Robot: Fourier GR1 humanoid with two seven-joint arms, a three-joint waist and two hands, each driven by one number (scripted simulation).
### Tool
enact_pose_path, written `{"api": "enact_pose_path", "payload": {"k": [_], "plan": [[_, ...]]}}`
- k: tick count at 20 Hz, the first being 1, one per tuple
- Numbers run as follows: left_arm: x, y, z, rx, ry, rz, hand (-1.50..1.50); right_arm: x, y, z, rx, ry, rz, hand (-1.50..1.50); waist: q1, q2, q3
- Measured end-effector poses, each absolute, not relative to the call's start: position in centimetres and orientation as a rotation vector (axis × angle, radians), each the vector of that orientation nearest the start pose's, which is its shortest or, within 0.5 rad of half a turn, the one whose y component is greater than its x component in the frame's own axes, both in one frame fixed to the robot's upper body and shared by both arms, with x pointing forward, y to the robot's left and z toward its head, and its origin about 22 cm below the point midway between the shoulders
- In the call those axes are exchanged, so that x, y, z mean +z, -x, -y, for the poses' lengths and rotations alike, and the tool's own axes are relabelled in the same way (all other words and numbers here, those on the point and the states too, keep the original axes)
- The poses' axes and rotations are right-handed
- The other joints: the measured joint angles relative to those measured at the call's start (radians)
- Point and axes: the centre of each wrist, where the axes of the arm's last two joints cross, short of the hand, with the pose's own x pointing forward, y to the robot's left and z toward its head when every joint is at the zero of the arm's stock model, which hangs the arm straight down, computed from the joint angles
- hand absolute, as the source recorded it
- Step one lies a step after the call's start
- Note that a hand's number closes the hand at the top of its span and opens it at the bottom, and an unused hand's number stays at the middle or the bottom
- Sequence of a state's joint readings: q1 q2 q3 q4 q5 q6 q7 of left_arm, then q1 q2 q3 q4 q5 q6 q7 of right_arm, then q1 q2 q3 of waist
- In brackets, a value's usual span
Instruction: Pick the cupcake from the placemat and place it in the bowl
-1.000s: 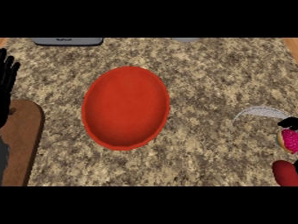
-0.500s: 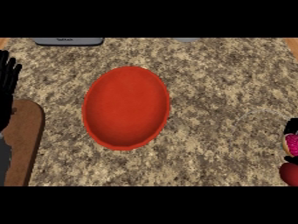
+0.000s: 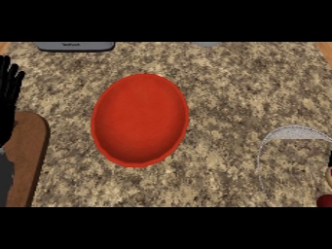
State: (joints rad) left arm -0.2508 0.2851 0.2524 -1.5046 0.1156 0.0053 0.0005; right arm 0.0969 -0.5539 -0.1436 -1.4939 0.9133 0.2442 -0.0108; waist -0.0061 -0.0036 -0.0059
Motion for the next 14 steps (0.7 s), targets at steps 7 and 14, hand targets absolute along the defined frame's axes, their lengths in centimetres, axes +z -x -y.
{"api": "enact_pose_path", "payload": {"k": [7, 14], "plan": [[8.2, -29.1, -33.0, 0.040, -0.252, 1.783, 0.00, 10.3, -19.2, 39.2, 1.052, 1.119, 1.030, 1.50, -0.007, -0.001, 0.004], [8.1, -29.2, -33.1, 0.037, -0.255, 1.782, 0.00, 16.8, -17.9, 36.1, 0.998, 1.077, 1.332, 1.50, -0.009, -0.001, 0.004]]}}
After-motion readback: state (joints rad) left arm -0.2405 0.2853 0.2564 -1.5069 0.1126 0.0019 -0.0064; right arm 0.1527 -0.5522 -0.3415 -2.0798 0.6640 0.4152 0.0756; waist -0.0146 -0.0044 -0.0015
